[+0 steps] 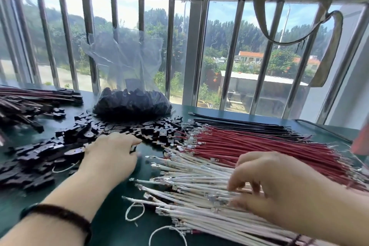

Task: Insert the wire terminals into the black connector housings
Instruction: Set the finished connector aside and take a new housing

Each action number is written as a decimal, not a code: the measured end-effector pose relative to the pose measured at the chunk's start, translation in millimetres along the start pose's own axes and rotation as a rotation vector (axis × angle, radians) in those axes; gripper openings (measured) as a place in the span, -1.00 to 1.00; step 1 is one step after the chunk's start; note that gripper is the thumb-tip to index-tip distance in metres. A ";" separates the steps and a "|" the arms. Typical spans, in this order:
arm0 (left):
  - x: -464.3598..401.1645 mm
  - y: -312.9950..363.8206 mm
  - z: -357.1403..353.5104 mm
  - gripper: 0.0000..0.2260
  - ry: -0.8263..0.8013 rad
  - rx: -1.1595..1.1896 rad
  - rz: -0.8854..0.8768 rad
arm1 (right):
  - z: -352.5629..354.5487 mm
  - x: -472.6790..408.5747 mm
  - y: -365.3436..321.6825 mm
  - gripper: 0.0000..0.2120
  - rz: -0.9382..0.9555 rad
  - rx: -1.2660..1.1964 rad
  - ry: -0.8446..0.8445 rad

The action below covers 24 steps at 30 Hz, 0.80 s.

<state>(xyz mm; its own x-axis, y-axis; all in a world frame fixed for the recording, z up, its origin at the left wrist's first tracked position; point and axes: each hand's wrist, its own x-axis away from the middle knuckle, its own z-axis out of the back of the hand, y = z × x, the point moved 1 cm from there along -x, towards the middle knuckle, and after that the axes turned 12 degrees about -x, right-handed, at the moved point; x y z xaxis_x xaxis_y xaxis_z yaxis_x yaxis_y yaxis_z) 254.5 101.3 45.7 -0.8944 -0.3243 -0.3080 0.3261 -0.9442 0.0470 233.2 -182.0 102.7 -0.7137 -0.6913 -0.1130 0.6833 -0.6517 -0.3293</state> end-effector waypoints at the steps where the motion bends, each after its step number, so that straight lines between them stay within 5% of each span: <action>1: -2.6 -1.4 -1.9 -0.67 -0.021 -0.037 -0.004 | -2.8 0.1 1.3 -0.72 0.006 0.079 -0.007; 7: -7.1 -6.0 -1.7 -0.79 -0.058 0.019 0.040 | -1.3 -0.4 2.1 -0.81 -0.075 0.032 -0.044; 14: 13.7 9.1 35.0 -0.85 0.206 0.318 -0.082 | 6.8 6.4 10.7 -0.74 -0.171 0.065 -0.059; 20: 41.7 38.5 54.7 -0.80 -0.094 0.776 -0.236 | 13.7 2.7 13.8 -0.79 -0.122 -0.084 0.111; 24: 42.8 41.8 63.0 -0.83 -0.118 1.072 -0.208 | 10.0 -0.3 18.1 -0.51 -0.140 -0.402 0.178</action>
<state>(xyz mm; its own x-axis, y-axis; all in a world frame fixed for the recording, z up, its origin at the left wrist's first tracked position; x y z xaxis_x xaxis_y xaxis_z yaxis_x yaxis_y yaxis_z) 210.6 44.2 94.3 -0.9434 -0.1022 -0.3156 -0.2189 -0.5230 0.8238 247.3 -196.7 106.2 -0.8341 -0.5180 -0.1897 0.4899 -0.5375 -0.6864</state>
